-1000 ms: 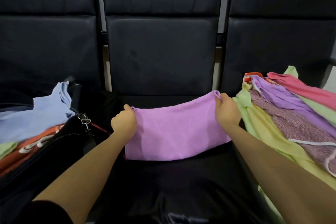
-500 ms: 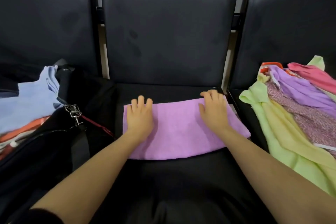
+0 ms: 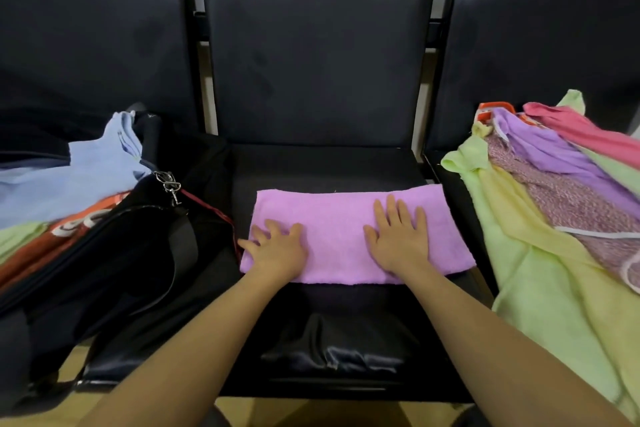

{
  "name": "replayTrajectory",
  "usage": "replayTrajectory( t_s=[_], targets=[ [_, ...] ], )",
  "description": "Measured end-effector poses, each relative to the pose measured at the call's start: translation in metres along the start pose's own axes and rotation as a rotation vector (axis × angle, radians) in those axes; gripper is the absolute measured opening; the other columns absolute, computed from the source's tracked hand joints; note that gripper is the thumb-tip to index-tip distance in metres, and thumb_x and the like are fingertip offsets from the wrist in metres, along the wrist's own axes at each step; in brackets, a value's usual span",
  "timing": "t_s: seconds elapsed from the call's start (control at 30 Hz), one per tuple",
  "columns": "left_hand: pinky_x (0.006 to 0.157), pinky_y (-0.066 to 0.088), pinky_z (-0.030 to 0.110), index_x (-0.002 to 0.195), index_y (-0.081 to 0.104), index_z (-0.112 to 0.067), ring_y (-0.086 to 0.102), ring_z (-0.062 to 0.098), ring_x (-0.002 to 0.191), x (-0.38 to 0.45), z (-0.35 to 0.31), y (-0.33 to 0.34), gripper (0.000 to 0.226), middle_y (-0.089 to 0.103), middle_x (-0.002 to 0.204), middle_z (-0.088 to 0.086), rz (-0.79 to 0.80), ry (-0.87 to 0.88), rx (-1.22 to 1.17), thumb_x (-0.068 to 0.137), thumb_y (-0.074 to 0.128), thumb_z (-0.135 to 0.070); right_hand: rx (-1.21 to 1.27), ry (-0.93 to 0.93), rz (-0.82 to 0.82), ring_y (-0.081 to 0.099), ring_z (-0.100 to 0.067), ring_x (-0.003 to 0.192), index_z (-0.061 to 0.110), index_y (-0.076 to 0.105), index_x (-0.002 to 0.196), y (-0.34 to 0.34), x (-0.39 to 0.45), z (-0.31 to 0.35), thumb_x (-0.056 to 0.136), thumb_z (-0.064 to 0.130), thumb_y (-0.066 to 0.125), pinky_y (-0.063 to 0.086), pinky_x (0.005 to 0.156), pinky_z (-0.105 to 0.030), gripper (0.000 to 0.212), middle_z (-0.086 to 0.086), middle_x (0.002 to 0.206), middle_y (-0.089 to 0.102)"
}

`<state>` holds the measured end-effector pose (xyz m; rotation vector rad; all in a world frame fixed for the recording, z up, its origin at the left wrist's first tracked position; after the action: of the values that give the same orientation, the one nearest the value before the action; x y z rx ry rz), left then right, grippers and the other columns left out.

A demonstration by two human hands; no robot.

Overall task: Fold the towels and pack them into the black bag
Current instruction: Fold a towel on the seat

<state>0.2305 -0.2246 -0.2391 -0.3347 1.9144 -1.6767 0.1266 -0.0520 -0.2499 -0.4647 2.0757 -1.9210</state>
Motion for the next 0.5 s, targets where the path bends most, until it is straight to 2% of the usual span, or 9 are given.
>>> replayTrajectory(
  t_s=[0.1, 0.23, 0.3, 0.4, 0.5],
  targets=[
    [0.111, 0.012, 0.053, 0.145, 0.017, -0.021, 0.022, 0.047, 0.135, -0.008, 0.004, -0.002, 0.051, 0.016, 0.146, 0.036, -0.005, -0.103, 0.053, 0.098, 0.031, -0.037, -0.004, 0.021, -0.007, -0.004, -0.024, 0.148, 0.02, -0.003, 0.153, 0.0, -0.013, 0.002, 0.1, 0.047, 0.013, -0.008, 0.116, -0.048, 0.061, -0.007, 0.161, -0.005],
    [0.104, 0.027, 0.041, 0.141, 0.025, -0.011, 0.044, 0.037, 0.119, -0.011, 0.013, -0.004, 0.049, 0.045, 0.131, 0.023, -0.197, -0.114, 0.155, 0.093, 0.037, -0.015, 0.003, 0.026, -0.031, 0.0, -0.025, 0.148, 0.02, 0.003, 0.153, -0.002, -0.022, 0.004, 0.1, 0.046, 0.016, -0.006, 0.116, -0.048, 0.061, -0.007, 0.161, 0.0],
    [0.101, 0.031, 0.041, 0.141, 0.026, -0.013, 0.048, 0.034, 0.113, -0.008, 0.018, 0.0, 0.051, 0.049, 0.124, 0.019, -0.258, -0.073, 0.205, 0.092, 0.041, -0.012, 0.028, 0.029, -0.038, 0.003, -0.025, 0.148, 0.019, 0.01, 0.153, -0.005, -0.023, 0.005, 0.101, 0.045, 0.019, -0.003, 0.117, -0.048, 0.059, -0.007, 0.161, 0.004],
    [0.099, 0.033, 0.041, 0.144, 0.019, -0.019, 0.049, 0.033, 0.111, -0.001, 0.021, 0.007, 0.057, 0.051, 0.121, 0.019, -0.271, -0.049, 0.243, 0.094, 0.047, -0.017, 0.081, 0.054, -0.082, 0.013, -0.026, 0.146, 0.017, 0.025, 0.148, -0.01, -0.021, 0.006, 0.1, 0.04, 0.027, 0.005, 0.117, -0.047, 0.053, -0.008, 0.158, 0.016],
    [0.097, 0.035, 0.04, 0.141, 0.021, -0.019, 0.051, 0.032, 0.108, 0.005, 0.02, 0.009, 0.061, 0.053, 0.118, 0.017, -0.269, 0.027, 0.206, 0.089, 0.055, -0.015, 0.135, -0.011, -0.161, 0.024, -0.022, 0.142, 0.016, 0.03, 0.146, -0.011, -0.02, 0.006, 0.1, 0.037, 0.032, 0.016, 0.116, -0.04, 0.051, -0.006, 0.156, 0.024]
  ],
)
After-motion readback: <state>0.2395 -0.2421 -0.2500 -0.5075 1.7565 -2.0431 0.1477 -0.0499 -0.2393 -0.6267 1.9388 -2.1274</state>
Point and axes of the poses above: each hand's wrist, its own x-axis towards the middle knuckle, its own y-axis out of the palm, z = x × y, the point moved 2 cm from there along x, towards the middle knuckle
